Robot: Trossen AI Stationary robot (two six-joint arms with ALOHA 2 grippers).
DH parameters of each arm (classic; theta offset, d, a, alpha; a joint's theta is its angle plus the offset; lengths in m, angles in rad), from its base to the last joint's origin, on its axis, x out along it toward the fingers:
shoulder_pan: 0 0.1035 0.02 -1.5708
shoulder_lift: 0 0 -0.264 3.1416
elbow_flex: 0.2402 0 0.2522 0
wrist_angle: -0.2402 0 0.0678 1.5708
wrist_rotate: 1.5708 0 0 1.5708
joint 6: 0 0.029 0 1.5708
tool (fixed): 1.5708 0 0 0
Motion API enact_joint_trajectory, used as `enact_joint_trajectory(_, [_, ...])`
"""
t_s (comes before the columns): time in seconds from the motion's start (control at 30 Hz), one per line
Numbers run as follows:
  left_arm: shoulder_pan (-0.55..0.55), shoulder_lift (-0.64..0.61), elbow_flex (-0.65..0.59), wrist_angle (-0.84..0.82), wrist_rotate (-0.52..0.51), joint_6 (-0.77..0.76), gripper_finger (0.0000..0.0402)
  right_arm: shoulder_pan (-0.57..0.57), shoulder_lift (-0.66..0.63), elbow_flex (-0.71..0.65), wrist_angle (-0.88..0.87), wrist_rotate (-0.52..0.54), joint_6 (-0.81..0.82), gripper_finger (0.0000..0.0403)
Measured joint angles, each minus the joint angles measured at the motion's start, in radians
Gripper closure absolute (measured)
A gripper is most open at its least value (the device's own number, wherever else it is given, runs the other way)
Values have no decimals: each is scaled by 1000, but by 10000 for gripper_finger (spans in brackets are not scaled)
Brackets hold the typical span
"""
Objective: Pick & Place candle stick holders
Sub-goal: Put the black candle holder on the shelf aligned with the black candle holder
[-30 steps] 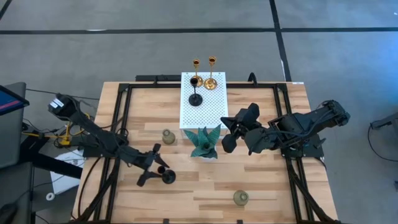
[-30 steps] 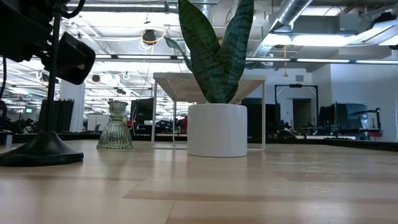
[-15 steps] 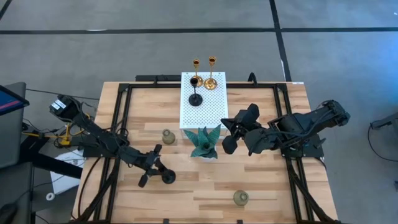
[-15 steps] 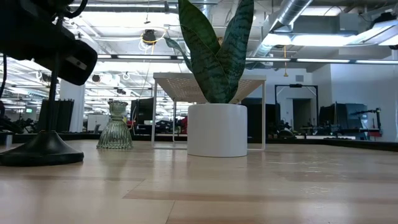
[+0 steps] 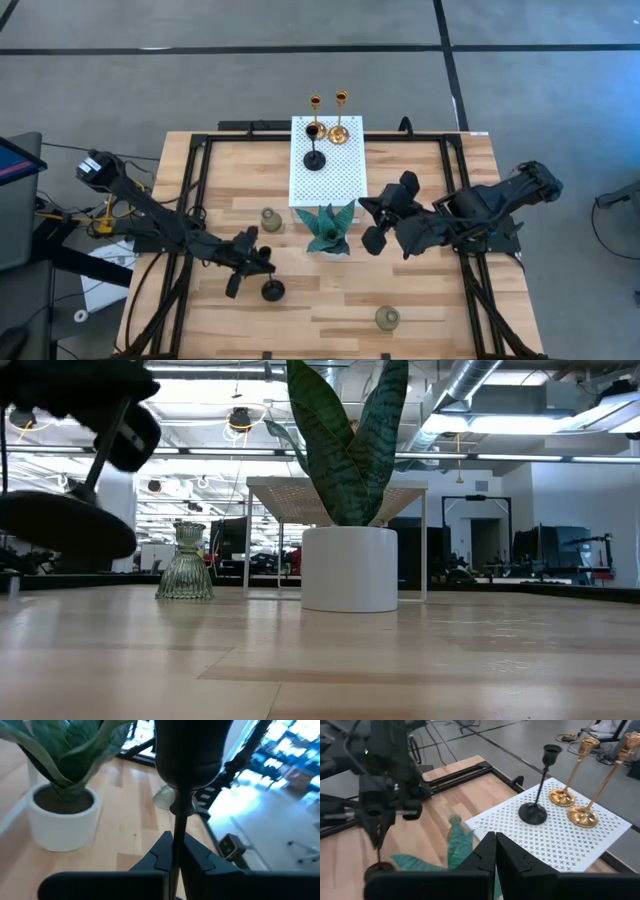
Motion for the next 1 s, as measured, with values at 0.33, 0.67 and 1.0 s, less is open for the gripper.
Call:
enact_joint_trajectory(0.33, [48, -102, 341, -485, -113, 56, 389, 35, -1, -41, 62, 9, -22, 403])
enact_joint_trajectory(0.67, [179, -64, 577, -508, -126, 306, 389, -48, 1, -244, 688, -193, -303, 403])
enact_joint_trajectory(1.0, [271, 74, 682, -512, -125, 326, 389, -182, 0, -284, 758, -507, -267, 391])
